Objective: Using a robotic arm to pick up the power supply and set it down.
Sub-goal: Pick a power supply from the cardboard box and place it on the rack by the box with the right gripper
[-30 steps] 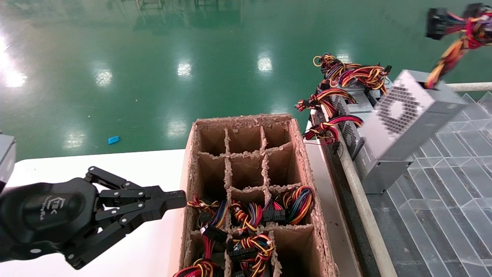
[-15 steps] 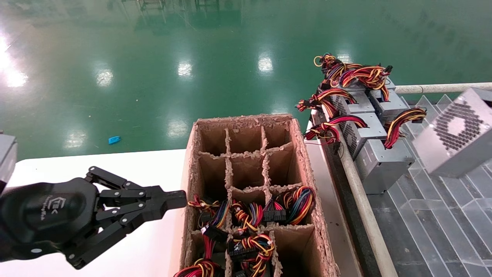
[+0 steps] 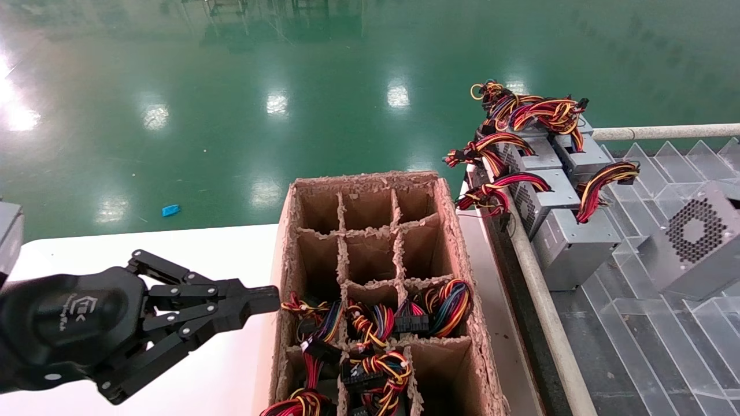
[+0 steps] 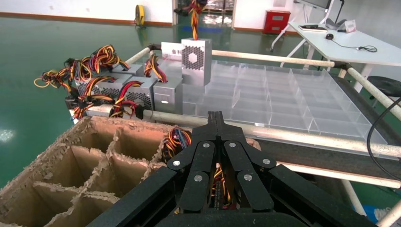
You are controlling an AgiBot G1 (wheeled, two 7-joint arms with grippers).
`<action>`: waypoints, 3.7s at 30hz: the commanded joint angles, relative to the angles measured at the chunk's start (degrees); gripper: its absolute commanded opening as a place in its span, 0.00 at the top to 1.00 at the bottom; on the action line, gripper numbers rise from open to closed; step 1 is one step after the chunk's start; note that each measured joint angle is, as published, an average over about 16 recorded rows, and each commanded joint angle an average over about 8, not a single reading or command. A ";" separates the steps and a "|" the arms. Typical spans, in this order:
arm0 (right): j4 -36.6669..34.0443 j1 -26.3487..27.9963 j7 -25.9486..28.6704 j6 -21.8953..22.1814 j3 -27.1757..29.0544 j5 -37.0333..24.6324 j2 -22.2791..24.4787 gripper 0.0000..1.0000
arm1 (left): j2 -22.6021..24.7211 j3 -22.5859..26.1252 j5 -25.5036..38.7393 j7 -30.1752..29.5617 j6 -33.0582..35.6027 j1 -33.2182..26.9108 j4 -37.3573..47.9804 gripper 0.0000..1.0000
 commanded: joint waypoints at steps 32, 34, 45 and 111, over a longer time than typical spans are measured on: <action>0.09 -18.18 -10.63 38.50 -3.82 2.64 -11.67 1.00 | 0.00 0.00 0.00 0.00 0.00 0.00 0.00 1.00; 0.22 -19.13 -10.65 40.83 -3.92 2.25 -12.28 1.00 | 0.00 0.00 0.00 0.00 0.00 0.00 0.00 1.00; 0.58 -19.16 -12.02 41.48 -3.67 2.36 -13.74 1.00 | 0.00 0.00 0.00 0.00 0.00 0.00 0.00 1.00; 0.54 -20.22 -17.35 28.48 -0.44 11.94 -8.44 1.00 | 0.00 0.00 0.00 0.00 0.00 0.00 0.00 1.00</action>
